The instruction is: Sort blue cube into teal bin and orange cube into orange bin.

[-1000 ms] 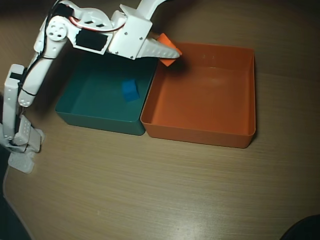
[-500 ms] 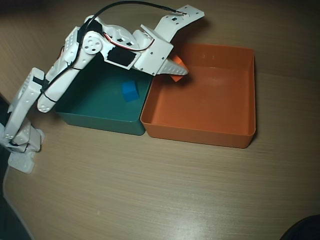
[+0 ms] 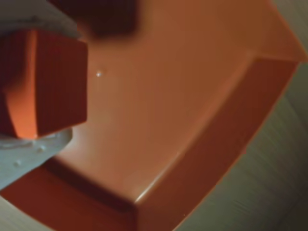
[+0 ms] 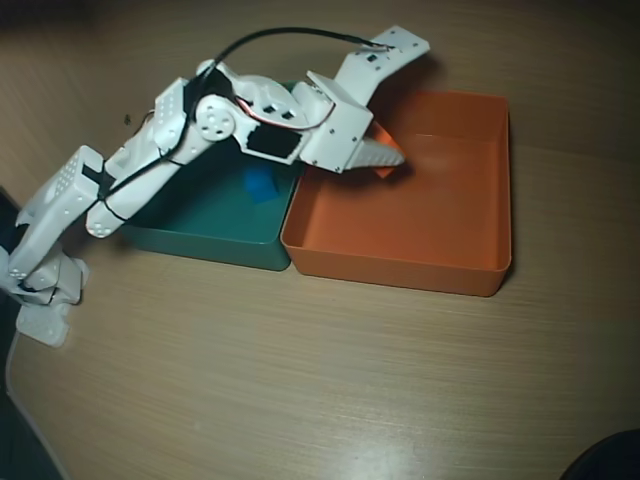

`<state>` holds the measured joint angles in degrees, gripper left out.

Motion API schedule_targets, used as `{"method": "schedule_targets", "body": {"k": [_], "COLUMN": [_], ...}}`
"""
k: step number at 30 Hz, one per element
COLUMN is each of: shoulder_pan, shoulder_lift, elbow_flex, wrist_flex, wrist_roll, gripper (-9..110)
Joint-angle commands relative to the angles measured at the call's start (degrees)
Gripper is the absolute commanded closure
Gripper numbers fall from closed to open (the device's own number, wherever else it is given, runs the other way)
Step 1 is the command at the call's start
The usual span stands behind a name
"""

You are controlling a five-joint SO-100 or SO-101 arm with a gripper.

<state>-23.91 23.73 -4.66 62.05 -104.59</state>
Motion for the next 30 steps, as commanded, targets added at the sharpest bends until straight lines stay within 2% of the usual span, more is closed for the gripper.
{"method": "schedule_targets", "body": {"k": [1,6,8,14,19,30], "shoulder_pan": [0.4,0.2,0.2,0.4,0.4,0.4], "shoulder_lift": [1.0,-0.2,-0.2,-0.1,-0.1,0.4], "elbow_flex": [-5.4,-5.3,-5.3,-5.4,-5.4,-5.4], "wrist_flex": [-2.5,-2.1,-2.1,-2.8,-2.8,-2.2], "wrist_roll": [0.4,0.5,1.8,5.3,5.2,5.2], "gripper": [107,106,102,78,63,62]}}
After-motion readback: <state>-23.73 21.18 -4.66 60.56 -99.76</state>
